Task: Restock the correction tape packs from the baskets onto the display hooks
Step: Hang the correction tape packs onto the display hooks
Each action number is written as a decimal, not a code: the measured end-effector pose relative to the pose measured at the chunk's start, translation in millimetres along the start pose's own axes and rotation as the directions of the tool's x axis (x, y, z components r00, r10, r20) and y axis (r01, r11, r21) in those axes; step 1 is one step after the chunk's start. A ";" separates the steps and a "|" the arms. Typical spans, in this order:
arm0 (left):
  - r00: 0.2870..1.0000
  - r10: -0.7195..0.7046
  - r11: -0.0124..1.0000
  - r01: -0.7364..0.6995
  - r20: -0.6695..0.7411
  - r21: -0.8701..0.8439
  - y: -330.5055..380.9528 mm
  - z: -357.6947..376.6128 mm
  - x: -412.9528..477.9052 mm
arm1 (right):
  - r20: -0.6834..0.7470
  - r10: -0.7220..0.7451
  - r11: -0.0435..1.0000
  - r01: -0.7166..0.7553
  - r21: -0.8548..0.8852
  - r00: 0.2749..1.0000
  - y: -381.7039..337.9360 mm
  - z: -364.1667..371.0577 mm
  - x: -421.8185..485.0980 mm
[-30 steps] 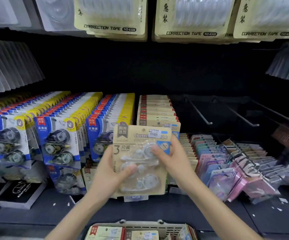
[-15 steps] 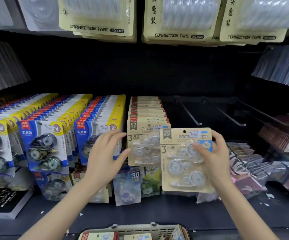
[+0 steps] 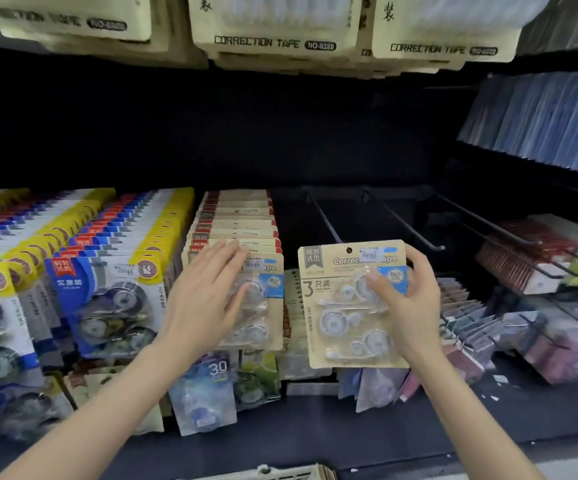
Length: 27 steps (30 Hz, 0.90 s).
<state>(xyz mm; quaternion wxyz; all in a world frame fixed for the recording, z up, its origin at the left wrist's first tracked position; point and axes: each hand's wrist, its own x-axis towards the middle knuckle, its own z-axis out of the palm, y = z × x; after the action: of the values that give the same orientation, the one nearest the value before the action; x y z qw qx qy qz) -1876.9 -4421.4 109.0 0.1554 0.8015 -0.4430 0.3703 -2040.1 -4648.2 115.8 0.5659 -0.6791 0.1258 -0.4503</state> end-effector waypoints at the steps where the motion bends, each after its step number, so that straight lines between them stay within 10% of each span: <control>1: 1.000 0.011 1.000 -0.011 -0.029 -0.001 -2.3 3.9 -1.4 | 0.029 -0.012 1.000 0.012 -0.014 0.999 0.4 0.7 2.8; 27: 0.994 -0.032 0.996 0.041 -0.108 0.080 4.8 13.4 -3.2 | 0.125 0.097 0.983 -0.114 0.142 0.987 27.1 -11.9 37.5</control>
<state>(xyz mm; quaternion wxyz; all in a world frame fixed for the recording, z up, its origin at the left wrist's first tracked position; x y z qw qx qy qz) -1875.8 -4430.0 97.2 0.1524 0.7942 -0.4038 0.4278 -2018.8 -4690.4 109.0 0.6444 -0.6527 0.0942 -0.3871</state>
